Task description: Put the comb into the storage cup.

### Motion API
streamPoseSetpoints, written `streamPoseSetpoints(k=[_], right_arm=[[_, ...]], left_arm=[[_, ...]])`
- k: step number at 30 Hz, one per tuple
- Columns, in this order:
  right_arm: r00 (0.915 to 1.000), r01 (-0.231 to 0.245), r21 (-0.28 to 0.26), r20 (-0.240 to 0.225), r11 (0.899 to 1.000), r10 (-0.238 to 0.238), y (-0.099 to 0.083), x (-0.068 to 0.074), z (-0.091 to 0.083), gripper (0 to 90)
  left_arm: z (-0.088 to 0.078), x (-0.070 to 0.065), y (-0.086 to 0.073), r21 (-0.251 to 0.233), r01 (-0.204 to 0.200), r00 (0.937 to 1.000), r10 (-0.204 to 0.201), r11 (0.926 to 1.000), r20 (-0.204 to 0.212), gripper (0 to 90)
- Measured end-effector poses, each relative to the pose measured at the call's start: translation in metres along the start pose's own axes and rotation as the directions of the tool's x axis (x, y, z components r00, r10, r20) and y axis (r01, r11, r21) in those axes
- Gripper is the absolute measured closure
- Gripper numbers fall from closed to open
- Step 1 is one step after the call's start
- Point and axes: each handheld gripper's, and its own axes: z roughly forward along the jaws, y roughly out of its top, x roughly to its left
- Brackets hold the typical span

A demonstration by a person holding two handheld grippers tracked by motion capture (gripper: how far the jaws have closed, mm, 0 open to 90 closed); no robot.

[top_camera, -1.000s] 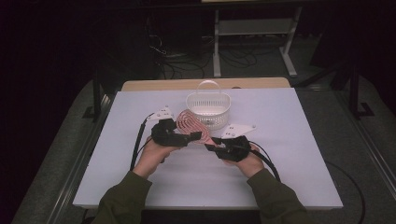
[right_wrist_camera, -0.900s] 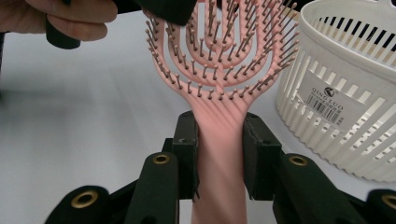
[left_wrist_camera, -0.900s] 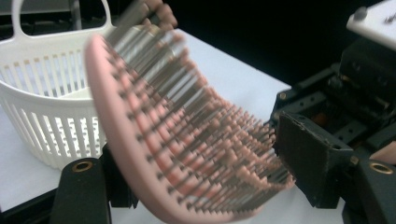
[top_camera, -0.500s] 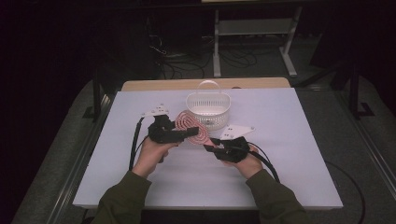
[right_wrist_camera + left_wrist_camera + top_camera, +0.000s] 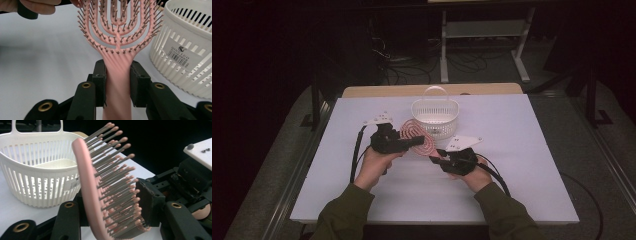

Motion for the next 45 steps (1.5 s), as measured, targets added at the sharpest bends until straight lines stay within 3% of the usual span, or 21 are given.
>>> streamPoseSetpoints(k=[15,35,40,45], right_arm=[[1.0,0.007,0.017,-0.003,1.0,-0.007,-0.002,0.003,0.004,69.0],[0.9997,-0.009,0.012,-0.024,1.0,0.009,-0.002,0.001,0.004,67.9],[0.9987,-0.033,0.005,-0.038,0.999,0.033,-0.002,-0.001,0.004,63.2],[0.9978,-0.052,0.004,-0.041,0.999,0.053,-0.002,-0.002,0.004,52.8]], left_arm=[[0.0,-0.006,0.0,0.002,-0.015,0.9993,0.015,0.9999,0.035,62.0],[-0.001,-0.011,0.002,-0.019,-0.033,0.9976,0.034,0.9993,0.061,63.9],[-0.001,-0.011,0.002,-0.024,-0.036,0.9976,0.037,0.9991,0.059,64.0],[-0.004,-0.01,0.003,-0.03,-0.036,0.9977,0.037,0.9989,0.056,64.1]])
